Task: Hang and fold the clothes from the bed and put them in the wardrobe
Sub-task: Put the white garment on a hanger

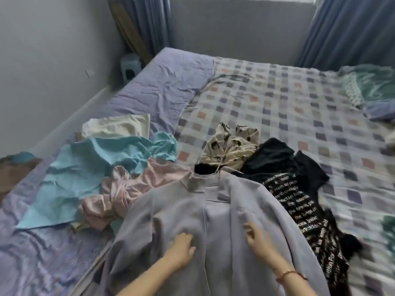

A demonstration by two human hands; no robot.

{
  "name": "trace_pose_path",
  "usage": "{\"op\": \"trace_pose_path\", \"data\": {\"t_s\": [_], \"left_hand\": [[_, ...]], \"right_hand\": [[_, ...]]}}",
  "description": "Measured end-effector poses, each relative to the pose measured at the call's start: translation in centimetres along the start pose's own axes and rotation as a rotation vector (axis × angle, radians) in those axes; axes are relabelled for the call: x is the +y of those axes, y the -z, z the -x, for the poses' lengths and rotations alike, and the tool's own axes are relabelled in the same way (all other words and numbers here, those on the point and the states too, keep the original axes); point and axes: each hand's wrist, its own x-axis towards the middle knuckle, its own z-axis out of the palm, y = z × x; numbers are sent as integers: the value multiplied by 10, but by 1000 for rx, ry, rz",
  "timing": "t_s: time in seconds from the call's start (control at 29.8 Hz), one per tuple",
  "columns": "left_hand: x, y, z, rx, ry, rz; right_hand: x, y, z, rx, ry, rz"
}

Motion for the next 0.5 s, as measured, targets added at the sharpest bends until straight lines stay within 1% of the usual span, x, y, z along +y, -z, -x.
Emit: {"op": "trace_pose_path", "data": {"t_s": [0.03, 0.07, 0.1, 0.17, 0.2, 0.27, 0.3, 0.37, 0.4, 0.44, 0.47, 0.5], "left_hand": [[-12, -27, 7, -37, 40, 69], [-25, -73, 28, -136, 122, 142], [-30, -93, 42, -187, 225, 226], [-36, -124, 66, -219, 328, 307], [-36, -141, 91, -231, 385, 403], [-29, -151, 97, -255, 505, 509], [-27, -161, 102, -285, 568, 565], [-18, -191, 128, -324, 774, 723], [-17, -203, 138, -387, 887, 770], [-14, -206, 142, -380, 983, 845], [-11, -214, 150, -367, 1006, 916], [-10, -220, 154, -308, 1011, 981]], "right_hand": [[17, -21, 5, -54, -39, 12], [47, -58, 24, -113, -131, 2], [58, -77, 40, -81, -188, -41], [76, -107, 71, -28, -314, -204], [80, -117, 97, -48, -390, -295], [95, -126, 112, -103, -594, -519], [101, -131, 121, -125, -723, -592], [127, -149, 160, -136, -891, -604], [134, -156, 172, -142, -966, -600], [144, -168, 175, -110, -1027, -650], [163, -182, 181, -77, -1052, -675], [176, -191, 184, -77, -1074, -741]]}}
